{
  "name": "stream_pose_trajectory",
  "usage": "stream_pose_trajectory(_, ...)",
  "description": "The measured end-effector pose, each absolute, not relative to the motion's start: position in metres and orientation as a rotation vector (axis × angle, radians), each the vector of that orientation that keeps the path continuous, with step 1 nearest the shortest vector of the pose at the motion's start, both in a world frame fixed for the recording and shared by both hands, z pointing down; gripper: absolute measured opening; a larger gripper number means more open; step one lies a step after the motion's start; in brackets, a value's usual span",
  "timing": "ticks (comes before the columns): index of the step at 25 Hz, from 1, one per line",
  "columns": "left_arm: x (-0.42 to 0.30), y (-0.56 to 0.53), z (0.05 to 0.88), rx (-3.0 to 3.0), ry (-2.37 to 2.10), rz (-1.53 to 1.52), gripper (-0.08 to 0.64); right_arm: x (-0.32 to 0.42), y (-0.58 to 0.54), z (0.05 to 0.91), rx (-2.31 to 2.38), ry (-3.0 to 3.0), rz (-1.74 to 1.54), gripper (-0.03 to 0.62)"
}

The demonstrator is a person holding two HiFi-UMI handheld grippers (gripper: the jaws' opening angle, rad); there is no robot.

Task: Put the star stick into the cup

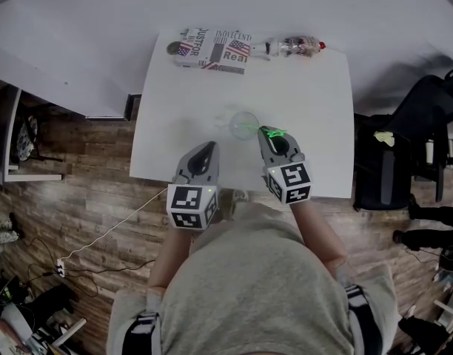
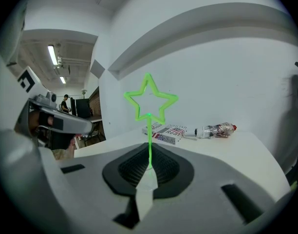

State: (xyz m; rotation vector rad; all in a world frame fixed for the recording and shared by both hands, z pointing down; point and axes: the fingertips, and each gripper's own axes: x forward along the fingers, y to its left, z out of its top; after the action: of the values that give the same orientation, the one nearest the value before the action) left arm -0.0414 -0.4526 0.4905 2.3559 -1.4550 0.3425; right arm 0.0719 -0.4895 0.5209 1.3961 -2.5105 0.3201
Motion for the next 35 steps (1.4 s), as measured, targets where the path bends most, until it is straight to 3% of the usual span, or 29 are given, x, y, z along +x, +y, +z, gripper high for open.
stream_pose_trajectory(35, -0.057, -0.384, 0.476, 2.397, -1.438, 0.324, 0.011, 0.084, -0.418, 0.517, 1.541, -2.407, 0.343, 0.078)
